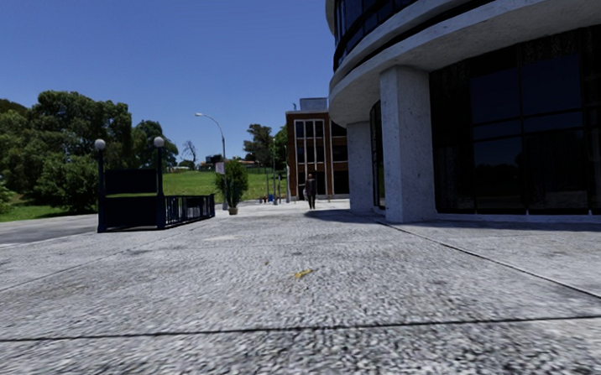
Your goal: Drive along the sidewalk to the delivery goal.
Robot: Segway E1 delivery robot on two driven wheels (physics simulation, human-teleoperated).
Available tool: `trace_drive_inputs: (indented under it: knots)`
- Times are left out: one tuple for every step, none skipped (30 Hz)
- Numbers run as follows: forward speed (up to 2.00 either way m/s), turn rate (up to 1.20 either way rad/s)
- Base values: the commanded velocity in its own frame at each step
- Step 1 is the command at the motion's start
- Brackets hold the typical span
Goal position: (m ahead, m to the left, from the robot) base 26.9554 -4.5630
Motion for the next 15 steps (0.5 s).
trace_drive_inputs:
  knots:
    - [2.00, 0.00]
    - [2.00, 0.00]
    - [2.00, 0.00]
    - [2.00, 0.00]
    - [2.00, 0.00]
    - [2.00, 0.00]
    - [2.00, 0.00]
    - [2.00, 0.00]
    - [2.00, 0.00]
    - [2.00, 0.00]
    - [2.00, 0.00]
    - [2.00, 0.00]
    - [2.00, 0.00]
    - [2.00, 0.00]
    - [2.00, 0.00]
